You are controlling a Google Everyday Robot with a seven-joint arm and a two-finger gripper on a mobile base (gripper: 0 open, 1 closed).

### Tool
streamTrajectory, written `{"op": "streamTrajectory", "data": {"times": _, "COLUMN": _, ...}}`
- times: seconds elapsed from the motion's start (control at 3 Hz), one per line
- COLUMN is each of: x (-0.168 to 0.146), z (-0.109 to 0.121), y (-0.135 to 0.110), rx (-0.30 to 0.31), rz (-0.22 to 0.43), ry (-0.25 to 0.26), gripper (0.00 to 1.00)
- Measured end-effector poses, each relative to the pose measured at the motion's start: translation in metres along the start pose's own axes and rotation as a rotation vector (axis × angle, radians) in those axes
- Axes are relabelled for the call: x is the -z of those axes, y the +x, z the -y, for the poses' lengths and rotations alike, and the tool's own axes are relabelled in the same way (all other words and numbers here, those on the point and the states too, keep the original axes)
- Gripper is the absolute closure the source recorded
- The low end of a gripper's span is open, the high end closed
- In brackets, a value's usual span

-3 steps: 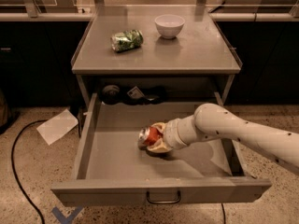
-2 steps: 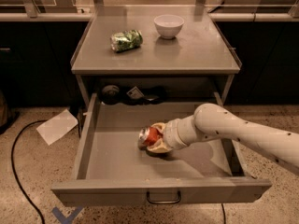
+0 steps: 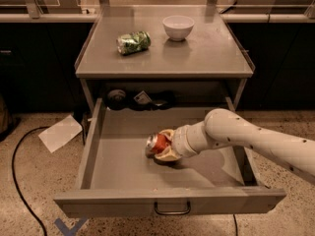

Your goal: Place coke can into top drawer

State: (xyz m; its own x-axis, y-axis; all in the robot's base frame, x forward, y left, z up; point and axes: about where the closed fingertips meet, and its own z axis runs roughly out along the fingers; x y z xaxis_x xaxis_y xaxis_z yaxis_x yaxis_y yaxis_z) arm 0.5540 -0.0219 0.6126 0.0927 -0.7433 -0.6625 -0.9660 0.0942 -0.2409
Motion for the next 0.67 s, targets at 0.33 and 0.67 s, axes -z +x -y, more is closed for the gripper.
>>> {"op": "streamTrajectory", "data": {"times": 0.33, "x": 0.0000, "z": 0.0000, "y": 0.0000, "rx": 0.000, "rz": 0.000, "ry": 0.000, "gripper": 0.35}}
{"op": "streamTrajectory", "data": {"times": 0.67, "x": -0.0001, "z": 0.0000, "y": 0.0000, "rx": 0.000, "rz": 0.000, "ry": 0.000, "gripper": 0.11}}
